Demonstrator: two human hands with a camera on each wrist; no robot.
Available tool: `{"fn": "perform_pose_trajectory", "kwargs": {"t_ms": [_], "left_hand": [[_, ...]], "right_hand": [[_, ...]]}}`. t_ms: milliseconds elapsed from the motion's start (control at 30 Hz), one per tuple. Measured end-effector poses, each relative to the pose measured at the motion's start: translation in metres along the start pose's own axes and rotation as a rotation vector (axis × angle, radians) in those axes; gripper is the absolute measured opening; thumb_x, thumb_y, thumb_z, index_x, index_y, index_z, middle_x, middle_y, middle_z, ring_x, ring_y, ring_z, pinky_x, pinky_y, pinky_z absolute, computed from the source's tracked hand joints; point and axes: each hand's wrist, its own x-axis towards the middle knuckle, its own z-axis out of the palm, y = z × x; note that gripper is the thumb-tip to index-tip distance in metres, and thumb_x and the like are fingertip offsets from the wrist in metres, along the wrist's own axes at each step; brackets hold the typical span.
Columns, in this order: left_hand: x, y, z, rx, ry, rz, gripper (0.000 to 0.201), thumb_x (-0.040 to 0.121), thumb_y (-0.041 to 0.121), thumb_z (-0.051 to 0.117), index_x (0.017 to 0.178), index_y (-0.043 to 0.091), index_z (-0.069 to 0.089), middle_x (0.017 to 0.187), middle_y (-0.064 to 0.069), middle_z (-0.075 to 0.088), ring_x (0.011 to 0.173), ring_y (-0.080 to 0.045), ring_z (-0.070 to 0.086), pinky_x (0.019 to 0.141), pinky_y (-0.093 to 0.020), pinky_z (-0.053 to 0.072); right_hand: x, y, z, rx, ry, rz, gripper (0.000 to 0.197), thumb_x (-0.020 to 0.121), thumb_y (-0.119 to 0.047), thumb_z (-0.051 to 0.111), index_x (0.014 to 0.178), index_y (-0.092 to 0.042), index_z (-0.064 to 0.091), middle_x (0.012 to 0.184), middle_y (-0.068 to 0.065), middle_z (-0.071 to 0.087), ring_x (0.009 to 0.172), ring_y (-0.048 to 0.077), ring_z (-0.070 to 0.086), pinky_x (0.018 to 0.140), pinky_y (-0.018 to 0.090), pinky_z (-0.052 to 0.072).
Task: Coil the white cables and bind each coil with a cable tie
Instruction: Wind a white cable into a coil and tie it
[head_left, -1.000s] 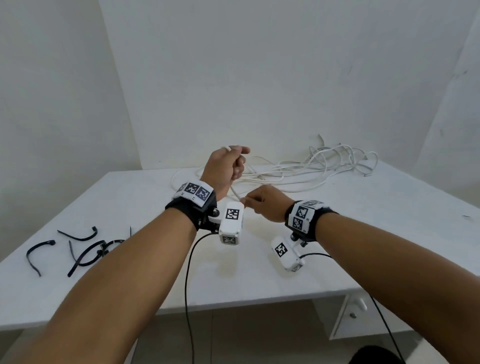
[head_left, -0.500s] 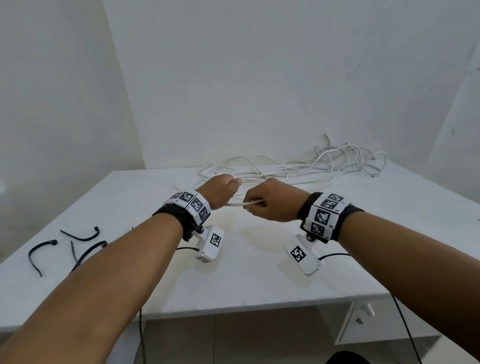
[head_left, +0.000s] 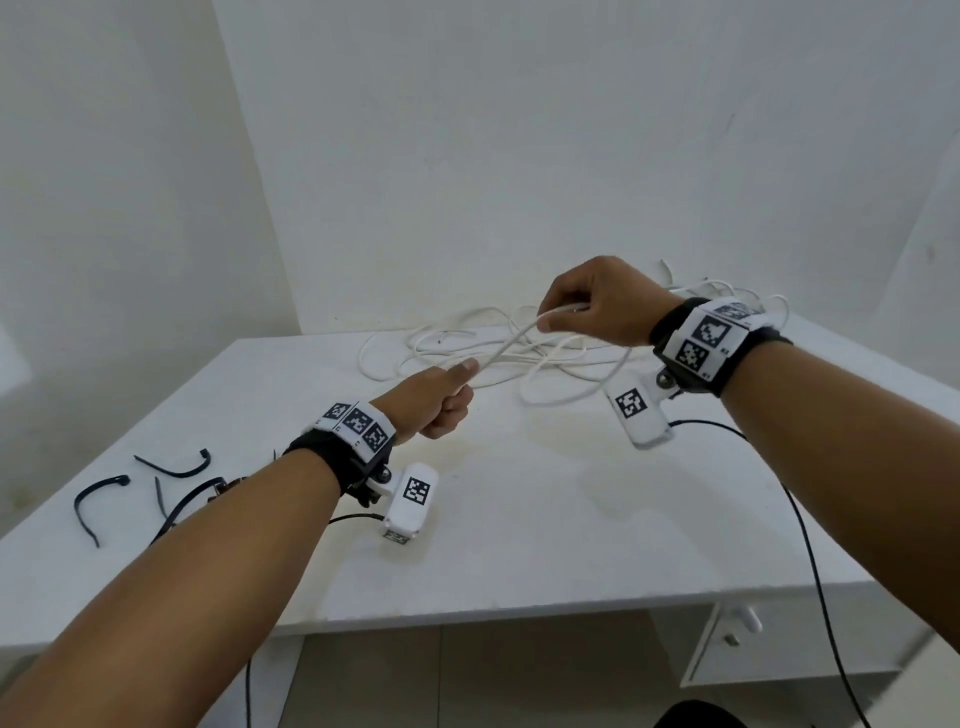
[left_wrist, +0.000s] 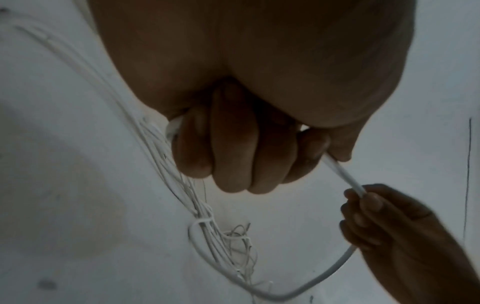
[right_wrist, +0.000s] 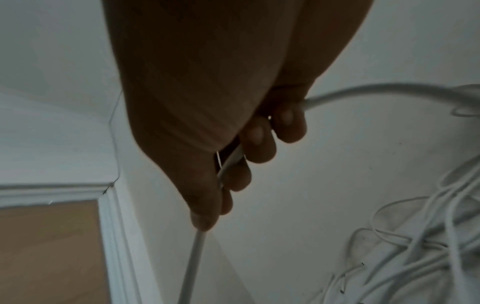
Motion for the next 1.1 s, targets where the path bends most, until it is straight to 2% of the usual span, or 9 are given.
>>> {"fn": "perform_pose_trajectory", "kwargs": {"t_ms": [133, 267, 400, 533, 733, 800, 867, 933, 1100], "left_hand": [[-0.01, 0.008, 0.009, -0.233, -0.094, 0.041, 0.049, 0.091, 0.052, 0.038, 0.053, 0.023, 0.029, 0.051, 0.007, 0.017, 0.045, -0.008, 0.012, 0.046, -0.023, 0.008], [-0.015, 0.032, 0.019, -0.339, -0.137, 0.145, 0.049, 0.092, 0.046, 0.037, 0.048, 0.026, 0.033, 0.046, 0.01, 0.021, 0.042, -0.004, 0.015, 0.045, -0.023, 0.009], [-0.019, 0.049, 0.021, -0.421, -0.134, 0.245, 0.048, 0.094, 0.048, 0.032, 0.052, 0.025, 0.036, 0.048, 0.009, 0.022, 0.043, -0.004, 0.016, 0.044, -0.021, 0.012], [-0.013, 0.062, 0.023, -0.513, -0.087, 0.314, 0.045, 0.102, 0.04, 0.029, 0.063, 0.019, 0.036, 0.05, 0.008, 0.026, 0.041, -0.005, 0.021, 0.043, -0.019, 0.017], [0.016, 0.059, 0.019, -0.589, 0.191, 0.273, 0.042, 0.107, 0.031, 0.027, 0.069, 0.016, 0.034, 0.053, 0.006, 0.027, 0.041, -0.009, 0.024, 0.05, -0.025, 0.02], [0.026, 0.053, 0.018, -0.57, 0.304, 0.258, 0.04, 0.107, 0.029, 0.029, 0.069, 0.017, 0.034, 0.051, 0.006, 0.028, 0.042, -0.01, 0.024, 0.05, -0.026, 0.021], [0.034, 0.045, 0.018, -0.527, 0.399, 0.228, 0.039, 0.105, 0.026, 0.03, 0.068, 0.017, 0.034, 0.05, 0.006, 0.028, 0.043, -0.012, 0.024, 0.049, -0.026, 0.02], [0.041, 0.033, 0.017, -0.409, 0.463, 0.191, 0.039, 0.104, 0.026, 0.032, 0.066, 0.016, 0.034, 0.05, 0.005, 0.029, 0.044, -0.013, 0.025, 0.049, -0.027, 0.021], [0.044, 0.0, 0.013, 0.105, 0.382, 0.163, 0.046, 0.102, 0.037, 0.037, 0.061, 0.016, 0.041, 0.048, 0.008, 0.039, 0.047, -0.015, 0.034, 0.056, -0.03, 0.032]], "right_hand": [[0.007, 0.016, -0.002, 0.12, 0.128, 0.074, 0.014, 0.08, -0.033, 0.08, 0.079, -0.02, 0.076, 0.063, 0.002, 0.064, 0.052, 0.005, 0.044, 0.054, 0.018, 0.037], [0.009, 0.024, 0.017, 0.196, 0.157, 0.127, 0.017, 0.082, -0.037, 0.077, 0.076, -0.021, 0.076, 0.058, -0.004, 0.058, 0.046, 0.001, 0.041, 0.05, 0.012, 0.034], [0.002, 0.019, 0.048, 0.211, 0.065, 0.148, 0.025, 0.09, -0.039, 0.068, 0.067, -0.03, 0.074, 0.05, -0.01, 0.046, 0.042, 0.005, 0.032, 0.048, 0.019, 0.03], [-0.007, 0.001, 0.082, 0.15, -0.052, 0.128, 0.052, 0.096, -0.029, 0.057, 0.047, -0.045, 0.06, 0.043, -0.015, 0.047, 0.043, 0.004, 0.037, 0.052, 0.02, 0.034], [-0.011, -0.009, 0.106, 0.118, -0.154, 0.061, 0.029, 0.1, -0.037, 0.051, 0.085, -0.028, 0.074, 0.054, -0.005, 0.052, 0.046, 0.004, 0.043, 0.053, 0.02, 0.038], [-0.013, -0.015, 0.107, 0.039, -0.204, 0.019, 0.029, 0.102, -0.032, 0.048, 0.095, -0.02, 0.073, 0.054, -0.01, 0.05, 0.047, 0.003, 0.046, 0.053, 0.016, 0.034], [-0.016, -0.02, 0.109, -0.098, -0.259, -0.04, 0.032, 0.104, -0.033, 0.043, 0.099, -0.014, 0.069, 0.062, -0.009, 0.054, 0.055, 0.004, 0.049, 0.058, 0.024, 0.039], [-0.02, -0.024, 0.107, -0.24, -0.318, -0.063, 0.032, 0.104, -0.035, 0.04, 0.108, -0.016, 0.066, 0.077, -0.002, 0.062, 0.07, 0.016, 0.058, 0.067, 0.034, 0.049], [-0.035, -0.029, 0.097, -0.341, -0.32, -0.079, 0.028, 0.101, -0.036, 0.044, 0.11, -0.023, 0.066, 0.094, -0.001, 0.067, 0.084, 0.022, 0.062, 0.07, 0.034, 0.05]]}}
